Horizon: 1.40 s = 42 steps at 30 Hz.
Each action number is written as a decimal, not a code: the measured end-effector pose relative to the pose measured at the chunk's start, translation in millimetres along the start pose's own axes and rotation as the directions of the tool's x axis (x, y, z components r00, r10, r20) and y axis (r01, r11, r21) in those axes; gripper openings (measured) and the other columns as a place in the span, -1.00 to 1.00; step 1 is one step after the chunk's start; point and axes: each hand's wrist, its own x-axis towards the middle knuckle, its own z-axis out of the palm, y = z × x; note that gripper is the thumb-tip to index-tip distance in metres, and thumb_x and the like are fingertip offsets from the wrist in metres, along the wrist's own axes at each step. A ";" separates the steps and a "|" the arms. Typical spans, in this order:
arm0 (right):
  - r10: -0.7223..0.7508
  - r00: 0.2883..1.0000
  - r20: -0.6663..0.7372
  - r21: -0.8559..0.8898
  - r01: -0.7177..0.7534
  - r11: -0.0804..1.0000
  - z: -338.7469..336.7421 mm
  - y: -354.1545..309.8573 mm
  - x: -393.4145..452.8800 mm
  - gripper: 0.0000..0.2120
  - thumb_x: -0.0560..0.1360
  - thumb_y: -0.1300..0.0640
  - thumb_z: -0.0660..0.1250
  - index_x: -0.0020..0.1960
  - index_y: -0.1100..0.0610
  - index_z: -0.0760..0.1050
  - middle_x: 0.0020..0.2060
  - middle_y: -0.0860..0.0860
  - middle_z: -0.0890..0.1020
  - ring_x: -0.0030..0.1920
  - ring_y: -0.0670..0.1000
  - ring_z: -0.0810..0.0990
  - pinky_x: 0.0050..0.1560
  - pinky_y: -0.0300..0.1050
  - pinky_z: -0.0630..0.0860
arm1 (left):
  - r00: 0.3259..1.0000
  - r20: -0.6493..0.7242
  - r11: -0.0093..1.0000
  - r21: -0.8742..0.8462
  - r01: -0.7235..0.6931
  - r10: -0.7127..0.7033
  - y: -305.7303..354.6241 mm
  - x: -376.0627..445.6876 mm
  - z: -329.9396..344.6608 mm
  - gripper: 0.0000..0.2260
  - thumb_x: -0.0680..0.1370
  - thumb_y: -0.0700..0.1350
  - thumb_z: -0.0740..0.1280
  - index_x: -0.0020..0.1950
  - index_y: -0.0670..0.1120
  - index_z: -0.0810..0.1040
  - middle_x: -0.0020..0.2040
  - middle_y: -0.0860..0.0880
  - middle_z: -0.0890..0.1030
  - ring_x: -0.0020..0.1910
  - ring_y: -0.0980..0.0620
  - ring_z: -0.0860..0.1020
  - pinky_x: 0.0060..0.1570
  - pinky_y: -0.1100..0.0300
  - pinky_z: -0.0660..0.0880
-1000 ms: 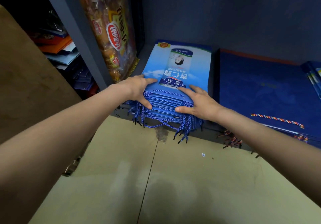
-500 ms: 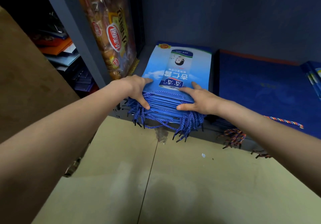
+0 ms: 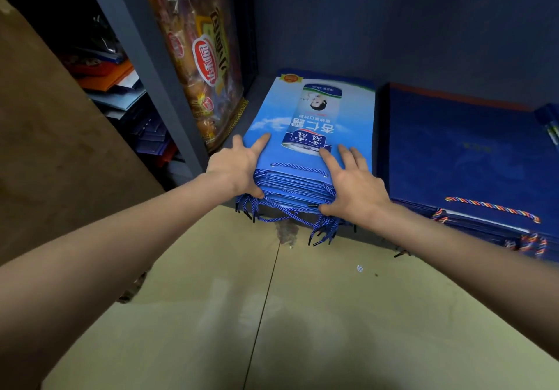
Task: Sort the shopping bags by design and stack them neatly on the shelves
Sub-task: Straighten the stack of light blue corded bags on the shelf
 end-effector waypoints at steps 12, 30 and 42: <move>0.003 0.997 0.083 0.003 -0.003 1.000 -12.0 3.0 14.7 0.01 0.30 -0.20 0.49 0.52 -0.07 -0.07 0.50 0.08 -0.01 0.49 0.23 -0.06 0.32 0.35 0.20 | 0.992 0.113 0.996 -0.077 -0.050 0.059 -5.7 8.2 -8.4 0.08 0.30 0.12 0.55 0.54 0.14 -0.18 0.46 -0.27 0.08 0.20 -0.29 0.46 0.18 -0.07 0.45; -0.275 0.925 -0.263 -0.487 0.119 0.865 25.2 -11.0 3.6 0.13 0.11 -0.23 0.57 0.51 0.09 0.12 0.39 0.18 0.34 0.26 0.22 0.44 0.35 0.33 0.16 | 0.833 -0.444 0.927 0.320 -0.196 0.329 -13.9 -11.4 37.1 0.07 0.20 0.22 0.55 0.46 0.17 -0.11 0.48 -0.17 0.23 0.27 -0.21 0.37 0.14 -0.04 0.36; -0.357 0.860 -0.365 -0.567 0.099 0.818 36.8 -1.9 5.0 0.25 0.04 -0.36 0.52 0.51 0.03 -0.04 0.42 0.19 0.31 0.23 0.24 0.46 0.32 0.33 0.23 | 0.745 -0.563 0.921 0.341 -0.185 0.358 -18.4 -4.2 59.3 0.11 -0.01 0.24 0.58 0.43 0.01 0.18 0.31 -0.21 0.43 0.18 -0.23 0.43 0.09 -0.05 0.36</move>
